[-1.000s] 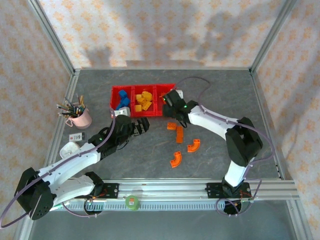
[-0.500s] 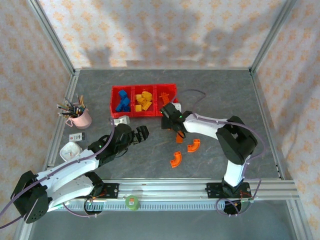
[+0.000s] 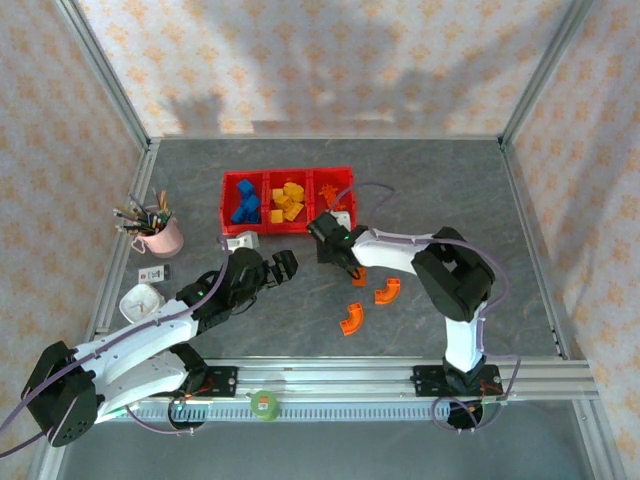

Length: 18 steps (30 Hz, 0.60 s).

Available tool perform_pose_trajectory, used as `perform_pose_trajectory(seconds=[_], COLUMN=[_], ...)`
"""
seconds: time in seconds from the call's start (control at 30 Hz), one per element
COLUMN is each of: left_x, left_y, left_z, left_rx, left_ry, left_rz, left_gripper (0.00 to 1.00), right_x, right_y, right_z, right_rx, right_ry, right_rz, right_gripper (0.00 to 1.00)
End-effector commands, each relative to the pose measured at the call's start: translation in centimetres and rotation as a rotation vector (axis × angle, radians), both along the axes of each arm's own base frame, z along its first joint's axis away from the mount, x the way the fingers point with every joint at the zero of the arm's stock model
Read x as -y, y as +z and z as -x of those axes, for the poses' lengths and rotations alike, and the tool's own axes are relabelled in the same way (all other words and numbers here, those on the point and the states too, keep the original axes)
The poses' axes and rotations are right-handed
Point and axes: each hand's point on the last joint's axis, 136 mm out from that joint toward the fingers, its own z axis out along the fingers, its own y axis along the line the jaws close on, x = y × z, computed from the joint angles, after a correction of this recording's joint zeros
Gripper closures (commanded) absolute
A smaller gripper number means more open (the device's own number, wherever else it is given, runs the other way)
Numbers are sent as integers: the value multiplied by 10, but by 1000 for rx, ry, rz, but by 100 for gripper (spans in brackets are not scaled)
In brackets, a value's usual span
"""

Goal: Sort the legos into containers by color
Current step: Pick up the lego from the center of the table.

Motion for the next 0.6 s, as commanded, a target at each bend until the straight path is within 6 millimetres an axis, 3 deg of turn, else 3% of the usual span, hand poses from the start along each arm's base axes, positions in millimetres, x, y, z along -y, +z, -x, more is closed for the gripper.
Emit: perform_pose_trajectory(seconds=[0.0, 0.4, 0.57], left_x=[-4, -7, -6], left_y=[0, 2, 10], left_z=[0, 2, 2], left_rx=[16, 18, 32], left_ry=[24, 32, 25], left_rz=[-4, -4, 4], left_gripper=[1, 1, 1], right_x=[2, -5, -8], right_y=[1, -12, 16], right_z=[-4, -1, -5], right_rx=[21, -12, 43], right_ry=[-4, 34, 36], right_rz=[58, 54, 3], right_gripper=[37, 51, 56])
